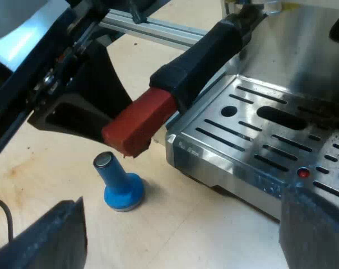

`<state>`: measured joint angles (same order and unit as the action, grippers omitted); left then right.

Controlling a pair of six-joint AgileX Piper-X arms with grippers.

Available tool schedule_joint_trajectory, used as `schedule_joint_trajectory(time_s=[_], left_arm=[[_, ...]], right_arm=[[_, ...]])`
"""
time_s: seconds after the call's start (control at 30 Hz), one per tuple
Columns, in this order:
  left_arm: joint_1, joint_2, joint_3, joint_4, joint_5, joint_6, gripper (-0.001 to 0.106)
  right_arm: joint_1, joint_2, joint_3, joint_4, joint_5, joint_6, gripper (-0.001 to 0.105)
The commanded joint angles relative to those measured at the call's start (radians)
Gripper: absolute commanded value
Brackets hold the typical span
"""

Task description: Put the handle in the coffee machine

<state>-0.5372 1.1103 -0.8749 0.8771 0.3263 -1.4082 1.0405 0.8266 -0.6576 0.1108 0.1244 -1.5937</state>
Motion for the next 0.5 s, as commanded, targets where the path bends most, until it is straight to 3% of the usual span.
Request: schedule_joint_trajectory(time_s=[0.03, 0.07, 0.13, 0.2, 0.27, 0.3, 0.37, 0.5], left_arm=[[-0.033, -0.01, -0.032, -0.186, 0.135, 0.003, 0.0], [-0.033, -0.01, -0.032, -0.192, 0.137, 0.003, 0.0], [-0.033, -0.01, -0.032, -0.256, 0.214, 0.008, 0.0], [-0.033, -0.01, -0.032, -0.268, 0.247, 0.007, 0.0], [-0.033, -0.017, -0.032, -0.241, 0.242, 0.007, 0.0], [-0.033, -0.02, -0.032, -0.216, 0.22, 0.007, 0.0], [-0.027, -0.042, -0.032, -0.115, 0.11, 0.007, 0.0], [0.017, -0.093, -0.03, 0.013, 0.055, 0.03, 0.0]], right_arm=[[0.001, -0.004, -0.006, -0.001, 0.006, -0.001, 0.072], [0.001, -0.004, -0.006, -0.001, 0.006, -0.001, 0.072], [0.001, -0.004, -0.006, -0.001, 0.006, -0.001, 0.072], [0.001, -0.004, -0.006, -0.001, 0.006, -0.001, 0.072], [0.001, -0.004, -0.006, -0.001, 0.009, -0.001, 0.072], [0.001, -0.004, -0.006, -0.001, 0.035, -0.001, 0.072], [0.001, -0.004, -0.006, -0.001, 0.037, -0.001, 0.072], [0.001, -0.004, -0.006, -0.001, 0.036, -0.001, 0.072]])
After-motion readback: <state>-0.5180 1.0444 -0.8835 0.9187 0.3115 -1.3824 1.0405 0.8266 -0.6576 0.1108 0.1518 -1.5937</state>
